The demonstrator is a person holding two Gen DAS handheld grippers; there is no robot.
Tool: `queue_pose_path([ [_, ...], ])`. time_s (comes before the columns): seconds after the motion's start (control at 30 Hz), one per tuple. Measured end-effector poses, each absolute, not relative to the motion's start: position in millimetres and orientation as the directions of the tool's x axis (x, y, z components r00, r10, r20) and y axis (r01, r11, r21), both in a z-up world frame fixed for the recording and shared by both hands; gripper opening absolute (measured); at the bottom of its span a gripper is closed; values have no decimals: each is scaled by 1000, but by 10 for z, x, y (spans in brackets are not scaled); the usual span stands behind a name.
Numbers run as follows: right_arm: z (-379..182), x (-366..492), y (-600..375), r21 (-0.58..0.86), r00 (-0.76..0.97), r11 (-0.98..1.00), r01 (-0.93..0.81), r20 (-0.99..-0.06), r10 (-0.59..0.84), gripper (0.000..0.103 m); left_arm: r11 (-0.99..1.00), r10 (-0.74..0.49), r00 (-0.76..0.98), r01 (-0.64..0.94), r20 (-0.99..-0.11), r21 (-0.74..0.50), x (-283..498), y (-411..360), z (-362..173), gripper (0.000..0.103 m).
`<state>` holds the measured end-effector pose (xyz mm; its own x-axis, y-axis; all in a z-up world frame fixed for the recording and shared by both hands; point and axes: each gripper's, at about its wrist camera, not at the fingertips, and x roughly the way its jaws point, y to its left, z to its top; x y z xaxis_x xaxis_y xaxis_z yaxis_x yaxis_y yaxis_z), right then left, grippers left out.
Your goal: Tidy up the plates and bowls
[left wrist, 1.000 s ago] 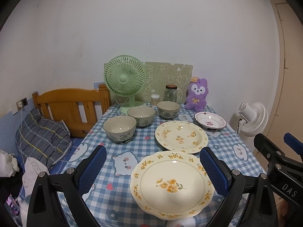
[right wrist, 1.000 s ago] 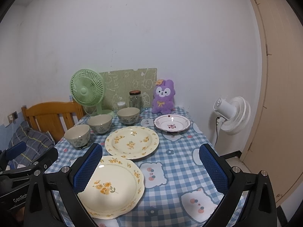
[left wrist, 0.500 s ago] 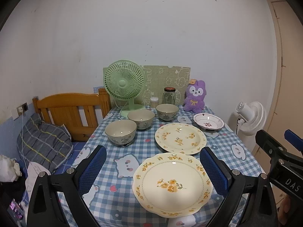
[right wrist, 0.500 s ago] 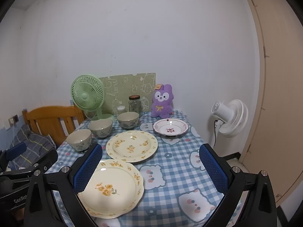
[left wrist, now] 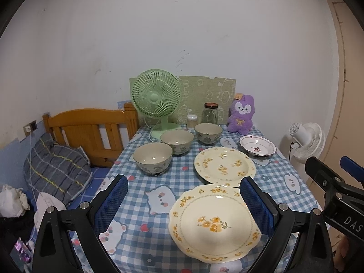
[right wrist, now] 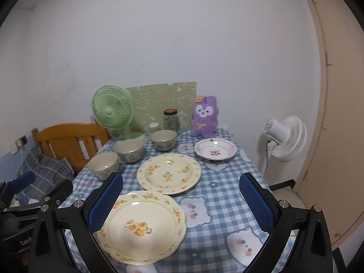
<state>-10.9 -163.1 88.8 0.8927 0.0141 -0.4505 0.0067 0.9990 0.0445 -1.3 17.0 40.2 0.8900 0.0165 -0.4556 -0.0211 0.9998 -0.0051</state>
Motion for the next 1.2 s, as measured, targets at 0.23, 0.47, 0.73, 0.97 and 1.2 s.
queue_pose_path([
  [0.23,850,-59,-1656,40,893,999,0,-449,18,103,999,17,908,-37,-420,-39,-26,208,393,99],
  [0.47,601,172,-1685,51,860,998,-48,-506,67,100,998,29,883,-52,-468,-36,150,162,190,95],
  [0.73,302,491,-1707,100,821,994,-43,-563,92,97,999,25,849,-35,-527,-9,442,135,-70,89],
  [0.97,51,706,-1659,115,794,993,-33,-600,96,95,1000,7,820,-16,-573,-9,687,136,-292,88],
  [1.2,-141,884,-1621,84,759,996,-20,-647,70,94,1000,-11,783,3,-621,-14,908,134,-499,88],
])
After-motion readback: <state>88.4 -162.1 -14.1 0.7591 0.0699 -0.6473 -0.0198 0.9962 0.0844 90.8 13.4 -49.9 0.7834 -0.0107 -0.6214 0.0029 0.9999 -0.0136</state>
